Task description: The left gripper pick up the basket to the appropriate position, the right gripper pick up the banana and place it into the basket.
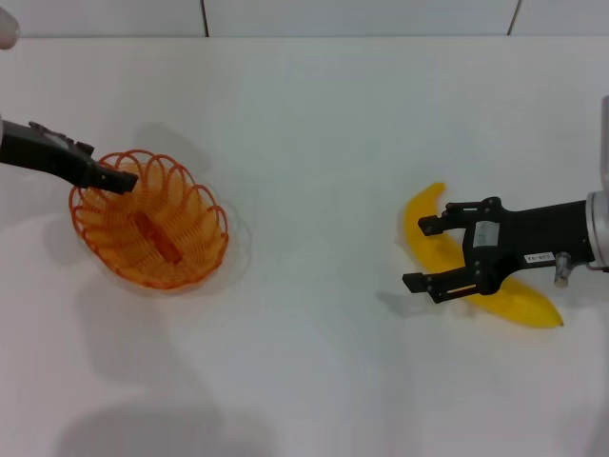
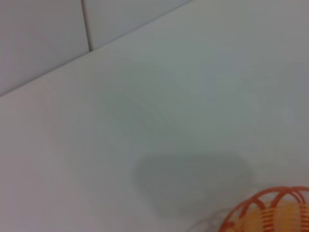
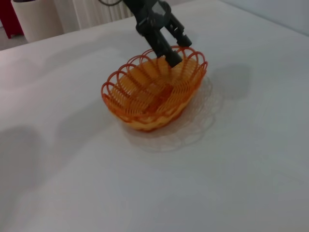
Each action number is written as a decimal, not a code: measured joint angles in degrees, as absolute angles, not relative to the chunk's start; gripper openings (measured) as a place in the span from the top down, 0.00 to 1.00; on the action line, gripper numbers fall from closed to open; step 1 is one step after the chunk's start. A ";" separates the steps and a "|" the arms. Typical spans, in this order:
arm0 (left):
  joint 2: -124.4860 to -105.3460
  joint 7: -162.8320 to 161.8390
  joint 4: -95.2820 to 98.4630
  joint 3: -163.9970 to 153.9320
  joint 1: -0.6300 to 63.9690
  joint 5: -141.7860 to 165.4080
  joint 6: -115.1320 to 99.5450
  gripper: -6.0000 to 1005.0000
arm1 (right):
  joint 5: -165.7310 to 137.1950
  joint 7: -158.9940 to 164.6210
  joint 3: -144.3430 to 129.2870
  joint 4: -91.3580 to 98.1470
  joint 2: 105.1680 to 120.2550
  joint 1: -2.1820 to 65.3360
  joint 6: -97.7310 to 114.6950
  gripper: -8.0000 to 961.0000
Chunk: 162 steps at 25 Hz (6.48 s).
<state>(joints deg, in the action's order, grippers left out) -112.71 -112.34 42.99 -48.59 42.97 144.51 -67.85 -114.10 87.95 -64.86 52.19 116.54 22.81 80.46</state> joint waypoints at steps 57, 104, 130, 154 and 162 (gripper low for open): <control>-114.93 -109.60 46.71 -48.60 42.06 144.51 -66.54 0.92 | -114.26 88.76 -65.13 52.21 116.54 22.50 80.42 0.09; -116.28 -101.85 40.63 -47.80 41.38 120.52 -59.81 0.93 | -114.21 89.44 -65.10 52.83 116.54 23.08 80.43 0.09; -116.26 -94.96 27.92 -46.14 38.11 108.37 -51.58 0.93 | -115.75 89.47 -65.90 51.60 116.61 23.69 80.33 0.09; -116.34 -93.89 23.73 -46.44 36.83 105.81 -49.53 0.92 | -115.81 89.93 -66.67 51.41 116.63 23.77 80.33 0.09; -116.44 -92.84 23.72 -46.55 36.96 105.05 -49.92 0.78 | -115.84 89.98 -66.76 51.42 116.63 23.97 80.34 0.09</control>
<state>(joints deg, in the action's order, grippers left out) -116.44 -92.84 23.72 -46.55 36.96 105.05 -49.92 -115.84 89.98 -66.76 51.42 116.63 23.97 80.34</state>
